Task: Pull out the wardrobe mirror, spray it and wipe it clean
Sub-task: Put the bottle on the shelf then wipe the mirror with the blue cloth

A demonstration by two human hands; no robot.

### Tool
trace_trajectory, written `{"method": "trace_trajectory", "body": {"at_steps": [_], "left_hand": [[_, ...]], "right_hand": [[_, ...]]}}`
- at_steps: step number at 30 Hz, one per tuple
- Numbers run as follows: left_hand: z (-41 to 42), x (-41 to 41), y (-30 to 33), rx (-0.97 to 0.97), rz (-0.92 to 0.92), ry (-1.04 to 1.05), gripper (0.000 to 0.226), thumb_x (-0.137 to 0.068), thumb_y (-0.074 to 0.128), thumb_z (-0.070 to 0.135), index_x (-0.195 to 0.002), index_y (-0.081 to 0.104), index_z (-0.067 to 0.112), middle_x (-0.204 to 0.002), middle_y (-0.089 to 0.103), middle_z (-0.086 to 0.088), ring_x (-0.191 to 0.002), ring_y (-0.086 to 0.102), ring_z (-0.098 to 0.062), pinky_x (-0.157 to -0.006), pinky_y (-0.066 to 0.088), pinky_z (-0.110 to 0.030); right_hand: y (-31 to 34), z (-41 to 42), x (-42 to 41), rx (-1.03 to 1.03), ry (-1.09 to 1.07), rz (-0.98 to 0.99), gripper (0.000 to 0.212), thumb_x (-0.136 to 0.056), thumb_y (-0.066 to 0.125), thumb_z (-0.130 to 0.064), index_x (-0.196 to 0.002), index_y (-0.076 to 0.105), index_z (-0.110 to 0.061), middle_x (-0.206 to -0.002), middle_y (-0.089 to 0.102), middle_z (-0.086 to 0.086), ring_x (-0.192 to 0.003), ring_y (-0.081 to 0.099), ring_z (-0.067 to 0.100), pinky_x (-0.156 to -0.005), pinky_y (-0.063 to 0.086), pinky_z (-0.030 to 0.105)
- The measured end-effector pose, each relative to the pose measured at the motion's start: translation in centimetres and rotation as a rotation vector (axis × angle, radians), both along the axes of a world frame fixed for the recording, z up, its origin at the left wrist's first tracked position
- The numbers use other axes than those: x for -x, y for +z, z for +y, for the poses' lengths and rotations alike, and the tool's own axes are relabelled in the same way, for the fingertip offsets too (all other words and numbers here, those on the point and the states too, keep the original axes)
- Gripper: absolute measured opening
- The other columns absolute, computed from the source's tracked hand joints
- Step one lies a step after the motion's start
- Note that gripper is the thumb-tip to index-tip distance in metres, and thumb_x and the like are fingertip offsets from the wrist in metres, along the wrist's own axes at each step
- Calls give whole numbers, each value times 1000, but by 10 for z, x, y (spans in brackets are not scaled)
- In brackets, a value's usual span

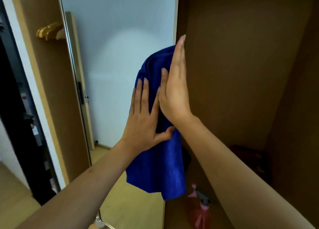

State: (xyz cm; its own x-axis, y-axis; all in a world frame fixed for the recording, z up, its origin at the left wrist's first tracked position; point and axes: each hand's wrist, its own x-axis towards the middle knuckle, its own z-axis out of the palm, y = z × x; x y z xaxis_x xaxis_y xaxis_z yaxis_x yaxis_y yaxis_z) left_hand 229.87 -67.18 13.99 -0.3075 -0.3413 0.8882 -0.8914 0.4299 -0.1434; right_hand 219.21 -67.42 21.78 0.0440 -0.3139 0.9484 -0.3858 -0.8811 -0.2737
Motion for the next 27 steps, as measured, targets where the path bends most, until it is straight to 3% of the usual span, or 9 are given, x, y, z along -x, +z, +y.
{"method": "trace_trajectory", "body": {"at_steps": [3, 10, 18, 22, 27], "left_hand": [[3, 2, -11, -22, 12, 21, 97, -85, 46, 63, -152, 10, 4, -156, 2, -32, -147, -3, -43, -119, 12, -55], [4, 1, -34, -59, 7, 35, 96, -86, 40, 67, -152, 10, 5, -157, 1, -31, -147, -5, -42, -119, 13, -56], [1, -1, -72, -33, -15, 31, 99, -85, 40, 68, -152, 5, 5, -156, 2, -32, -147, -4, -43, -120, 8, -53], [2, -1, -90, -37, -20, 45, 99, -86, 37, 70, -152, 6, 4, -156, 1, -31, -147, -3, -43, -121, 5, -51], [4, 0, -114, -61, -30, 76, 102, -84, 40, 70, -154, -3, 9, -157, -4, -27, -147, -5, -43, -121, 4, -51]], "right_hand": [[-10, 1, 0, -3, 5, -5, 57, -104, 33, -8, -152, 2, 1, -162, -4, 16, -145, -1, 7, -106, 5, -1], [-32, 6, 0, -19, -6, -5, 56, -104, 34, -6, -151, 5, 2, -161, -2, 17, -142, 1, 4, -97, 11, -8], [-70, 4, -1, -2, -30, -15, 56, -103, 33, -6, -151, 6, 4, -161, 0, 20, -141, 1, -5, -99, 10, -7], [-88, 3, -1, 2, -48, -4, 57, -103, 34, -5, -151, 5, 4, -161, 0, 20, -145, 2, 8, -104, 8, -2], [-112, 3, -1, -25, -47, 3, 58, -102, 34, -6, -151, 5, 3, -161, 0, 19, -145, -1, 6, -111, 6, 4]]}}
